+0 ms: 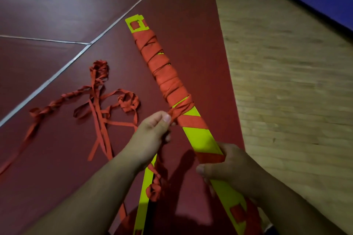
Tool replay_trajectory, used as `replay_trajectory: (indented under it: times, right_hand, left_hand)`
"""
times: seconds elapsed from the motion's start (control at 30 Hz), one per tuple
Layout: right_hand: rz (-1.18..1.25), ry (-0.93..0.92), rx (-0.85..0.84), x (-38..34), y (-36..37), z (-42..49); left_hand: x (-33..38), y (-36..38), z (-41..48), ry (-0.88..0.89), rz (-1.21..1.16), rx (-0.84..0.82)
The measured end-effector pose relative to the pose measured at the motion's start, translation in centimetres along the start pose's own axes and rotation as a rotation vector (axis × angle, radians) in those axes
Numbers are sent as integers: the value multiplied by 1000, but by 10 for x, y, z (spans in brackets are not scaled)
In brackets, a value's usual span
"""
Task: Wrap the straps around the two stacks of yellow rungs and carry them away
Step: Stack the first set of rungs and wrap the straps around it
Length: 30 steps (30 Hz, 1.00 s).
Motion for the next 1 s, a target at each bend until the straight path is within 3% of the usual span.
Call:
replay_trajectory:
  times: [0.17, 0.27, 0.4, 0.53, 0.63, 0.7, 0.83, 0.9, 1.0]
  right_hand:
    - [31, -38, 25, 1, -7, -2]
    - [59, -56, 3, 2, -7, -4]
    - [143, -62, -160, 4, 12, -9]
    - [309, -12, -375, 7, 37, -12]
    - [443, 63, -495, 10, 45, -13]
    - [388, 88, -432, 16, 33, -3]
    - [-70, -30, -37, 13, -6, 19]
    - [-341, -20, 120, 13, -14, 20]
    - [-484, -15, 211, 17, -5, 23]
  left_hand:
    - [9, -9, 2, -29, -183, 66]
    - [0, 0, -2, -81, -109, 24]
    - [-8, 17, -4, -61, -146, -144]
    - [-12, 39, -9, -186, -390, -360]
    - [0, 49, -9, -117, -453, -381]
    - [3, 43, -2, -80, -424, -234]
    - [-2, 14, 5, -90, -168, 144]
    - [-2, 3, 6, -53, -16, 223]
    - [-5, -7, 8, -5, 208, 311]
Point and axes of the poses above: each hand's wrist, its own z-axis towards the middle knuckle, its own y-axis out of the palm, x = y × z, the point moved 10 cm from there along z, towards the middle knuckle, and after that the axes turned 8 degrees about -z, right-handed, at the moved point
